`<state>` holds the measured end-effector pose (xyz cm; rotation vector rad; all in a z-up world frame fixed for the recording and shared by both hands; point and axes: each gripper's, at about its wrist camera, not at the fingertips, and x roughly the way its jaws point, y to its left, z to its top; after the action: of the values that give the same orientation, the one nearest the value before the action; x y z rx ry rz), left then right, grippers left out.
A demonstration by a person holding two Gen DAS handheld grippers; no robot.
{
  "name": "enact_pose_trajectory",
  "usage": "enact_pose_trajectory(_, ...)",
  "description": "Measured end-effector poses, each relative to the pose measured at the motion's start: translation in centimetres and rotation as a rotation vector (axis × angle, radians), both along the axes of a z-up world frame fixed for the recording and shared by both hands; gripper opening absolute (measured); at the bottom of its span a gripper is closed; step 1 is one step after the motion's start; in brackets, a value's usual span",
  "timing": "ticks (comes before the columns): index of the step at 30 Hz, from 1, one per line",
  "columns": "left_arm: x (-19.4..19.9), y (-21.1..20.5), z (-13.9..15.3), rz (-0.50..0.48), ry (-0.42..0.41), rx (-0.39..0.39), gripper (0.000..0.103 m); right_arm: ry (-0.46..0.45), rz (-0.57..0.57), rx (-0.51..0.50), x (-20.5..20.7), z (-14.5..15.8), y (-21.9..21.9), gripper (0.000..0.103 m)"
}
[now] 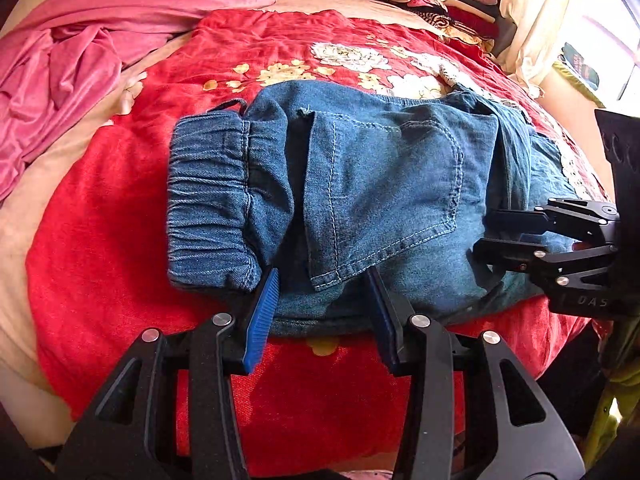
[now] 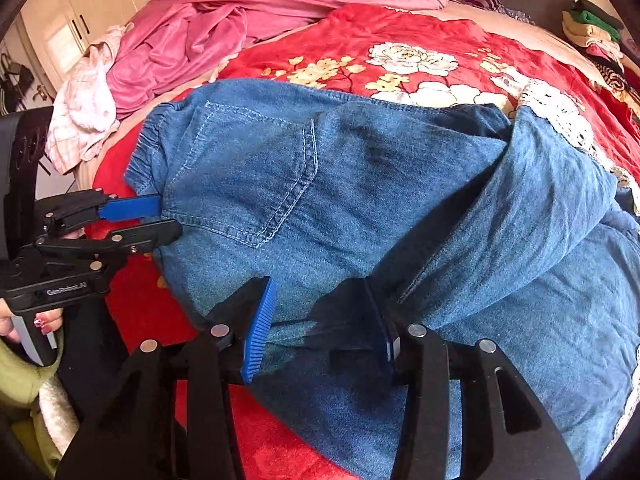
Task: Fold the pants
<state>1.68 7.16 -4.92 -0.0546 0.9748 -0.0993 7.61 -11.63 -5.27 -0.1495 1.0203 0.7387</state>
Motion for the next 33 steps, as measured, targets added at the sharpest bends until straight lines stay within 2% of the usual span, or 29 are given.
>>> enact_pose_trajectory(4, -0.3, 0.2, 0.7, 0.014, -0.013, -0.018, 0.036, -0.036, -0.041, 0.081, -1.0, 2.5, -2.6, 0.043)
enact_pose_trajectory(7, -0.9, 0.1, 2.0, 0.013, -0.037, -0.036, 0.040, -0.072, -0.098, 0.104, -1.2, 4.2, -5.0, 0.050)
enact_pose_trajectory(13, -2.1, -1.5, 5.1, -0.016, -0.100, -0.062, 0.044, -0.138, -0.224, 0.107, -0.6, 6.2, -9.4, 0.058)
enact_pose_trajectory(19, -1.8, -4.7, 6.9, -0.102, -0.138, -0.070, 0.047, -0.170, -0.313, 0.102, 0.3, 6.7, -12.2, 0.066)
enact_pose_trajectory(24, 0.2, -8.1, 6.1, -0.188, -0.092, -0.143, 0.047, -0.169, -0.362, 0.114, 0.7, 6.6, -13.8, 0.071)
enact_pose_trajectory(30, 2.9, -11.8, 4.5, -0.266, -0.031, -0.185, 0.047, -0.168, -0.389, 0.117, 1.2, 6.9, -14.7, 0.074)
enact_pose_trajectory(33, 4.4, -12.9, 3.5, -0.282, 0.000, -0.205, 0.041, -0.177, -0.387, 0.105, 1.8, 7.2, -14.7, 0.075)
